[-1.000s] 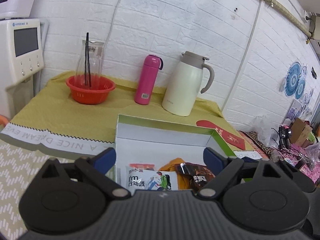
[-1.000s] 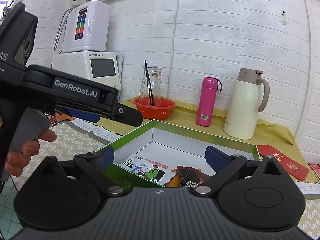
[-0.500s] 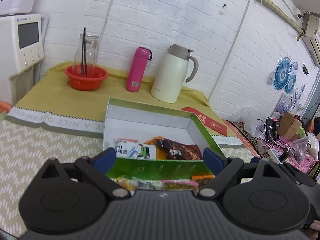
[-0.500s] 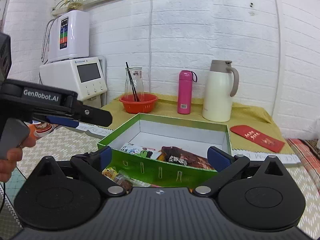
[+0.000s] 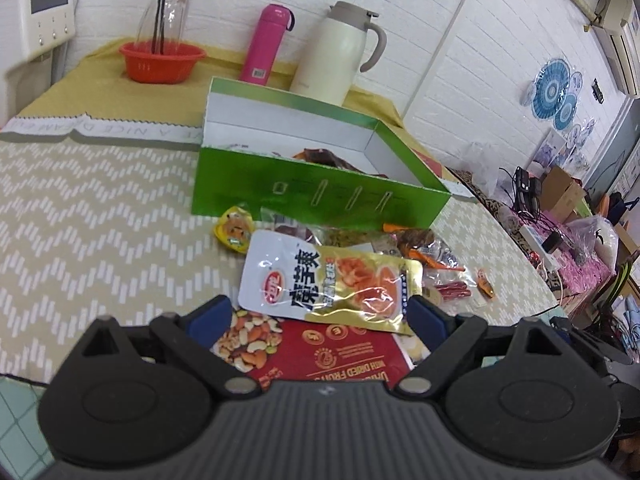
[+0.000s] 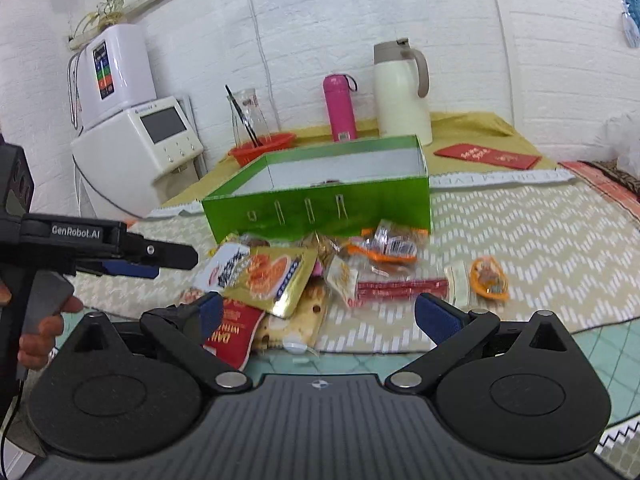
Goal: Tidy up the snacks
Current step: 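Reach both grippers toward the yellow konjac snack packet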
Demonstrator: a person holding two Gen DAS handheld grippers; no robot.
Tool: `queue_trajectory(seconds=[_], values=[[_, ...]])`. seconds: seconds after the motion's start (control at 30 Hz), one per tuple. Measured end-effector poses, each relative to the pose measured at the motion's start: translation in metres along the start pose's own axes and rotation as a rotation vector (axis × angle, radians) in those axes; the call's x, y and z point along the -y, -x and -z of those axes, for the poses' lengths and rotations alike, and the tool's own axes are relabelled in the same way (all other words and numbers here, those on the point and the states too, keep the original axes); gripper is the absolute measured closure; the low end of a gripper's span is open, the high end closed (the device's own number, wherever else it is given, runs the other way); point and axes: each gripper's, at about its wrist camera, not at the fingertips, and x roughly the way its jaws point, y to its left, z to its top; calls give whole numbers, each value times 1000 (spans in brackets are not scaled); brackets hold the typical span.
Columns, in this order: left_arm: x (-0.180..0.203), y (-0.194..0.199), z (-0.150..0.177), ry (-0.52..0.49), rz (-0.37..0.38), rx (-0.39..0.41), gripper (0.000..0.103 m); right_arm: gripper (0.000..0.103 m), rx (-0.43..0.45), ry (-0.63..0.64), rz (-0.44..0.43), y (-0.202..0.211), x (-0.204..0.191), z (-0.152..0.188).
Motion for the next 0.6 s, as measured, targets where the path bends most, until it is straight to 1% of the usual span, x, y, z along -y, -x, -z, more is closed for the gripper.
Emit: queue_trajectory(seconds=[0.1,0.2,0.33,0.43,0.47,0.5,0.53,0.57,0.6], values=[[-9,-13,-4,23,16,-21,14,0,-17,-13,39,0,4,7],[-18,-29,-11,17,76,-37,14,0,5,-39,66,6,14,10],[-25,-54,-20,-7,101,-67,15,0,36,-41,144,14,28,9],[-29,-63,-23,-5,118,-64,17,0,43,-76,128,18,37,10],[-28,-64,-24,-14,121,-69,23,0,42,-85,123,19,39,10],[-26,-64,-25,-26,124,-79,40,0,38,-91,119,17,40,10],[-25,-64,-24,-36,137,-90,49,0,35,-93,120,16,40,11],[-24,-63,-24,-39,144,-96,50,0,30,-94,118,14,40,11],[-23,-61,-23,-43,142,-98,55,0,26,-97,114,12,40,11]])
